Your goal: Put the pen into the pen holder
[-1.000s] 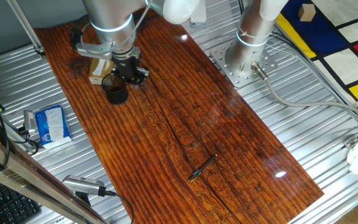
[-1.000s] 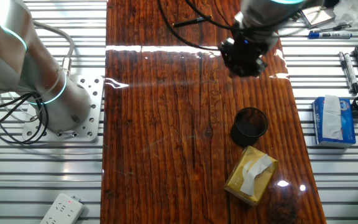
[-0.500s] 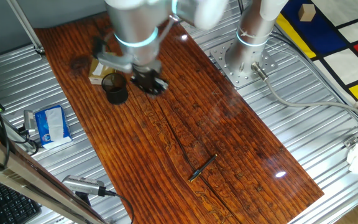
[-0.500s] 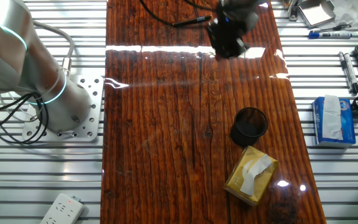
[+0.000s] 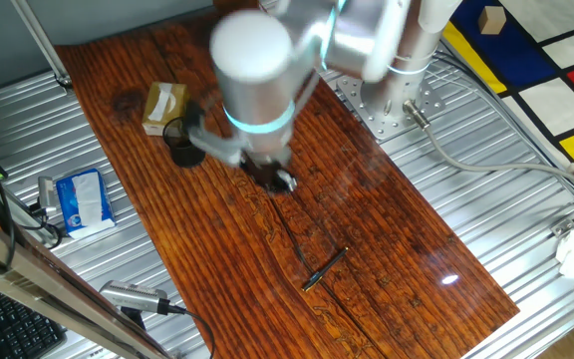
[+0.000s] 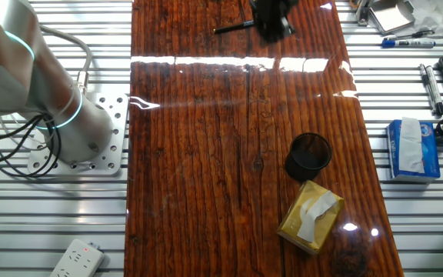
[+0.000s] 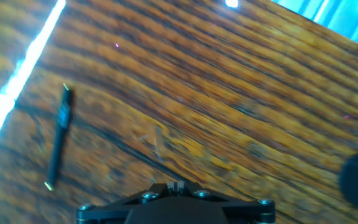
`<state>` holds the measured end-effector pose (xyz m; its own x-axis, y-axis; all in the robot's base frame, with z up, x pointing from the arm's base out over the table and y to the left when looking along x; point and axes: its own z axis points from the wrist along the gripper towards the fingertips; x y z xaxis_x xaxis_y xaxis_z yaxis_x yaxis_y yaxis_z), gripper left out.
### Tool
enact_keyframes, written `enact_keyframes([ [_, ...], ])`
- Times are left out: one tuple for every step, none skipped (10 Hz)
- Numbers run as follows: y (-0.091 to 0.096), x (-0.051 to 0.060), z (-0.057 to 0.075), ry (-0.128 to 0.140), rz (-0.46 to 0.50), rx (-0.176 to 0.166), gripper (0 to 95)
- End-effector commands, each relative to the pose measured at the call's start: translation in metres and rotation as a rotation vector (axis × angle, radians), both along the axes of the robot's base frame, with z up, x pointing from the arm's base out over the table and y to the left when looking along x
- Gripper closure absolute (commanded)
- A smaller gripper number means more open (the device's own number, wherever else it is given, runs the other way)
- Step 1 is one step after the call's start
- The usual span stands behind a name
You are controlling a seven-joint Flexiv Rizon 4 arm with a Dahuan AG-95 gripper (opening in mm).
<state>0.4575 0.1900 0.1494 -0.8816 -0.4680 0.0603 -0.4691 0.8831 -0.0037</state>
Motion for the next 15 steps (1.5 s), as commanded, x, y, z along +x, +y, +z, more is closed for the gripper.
enact_keyframes([
  [0.0112,0.0011,-0.0028,-0.009,-0.034,0.005,95.0],
  [0.0112,0.0011,-0.0028,-0.009,-0.038,0.006,95.0],
  [0.0111,0.0010,-0.0030,-0.011,-0.041,0.005,95.0],
  [0.0111,0.0010,-0.0030,-0.014,-0.044,0.005,95.0],
  [0.0111,0.0009,-0.0031,-0.014,-0.043,0.006,95.0],
  [0.0111,0.0007,-0.0031,-0.014,-0.041,0.006,95.0],
  [0.0111,0.0007,-0.0031,-0.014,-0.042,0.007,95.0],
  [0.0111,0.0007,-0.0031,-0.010,-0.042,0.007,95.0],
  [0.0111,0.0007,-0.0031,-0.009,-0.053,0.011,95.0],
  [0.0111,0.0007,-0.0031,-0.010,-0.055,0.020,95.0],
  [0.0111,0.0007,-0.0031,-0.010,-0.045,0.030,95.0],
  [0.0111,0.0007,-0.0031,-0.007,-0.016,0.038,95.0],
  [0.0111,0.0007,-0.0031,-0.002,0.000,0.053,95.0],
  [0.0111,0.0007,-0.0031,0.011,0.075,0.089,95.0],
  [0.0111,0.0007,-0.0031,0.016,0.103,0.089,95.0],
])
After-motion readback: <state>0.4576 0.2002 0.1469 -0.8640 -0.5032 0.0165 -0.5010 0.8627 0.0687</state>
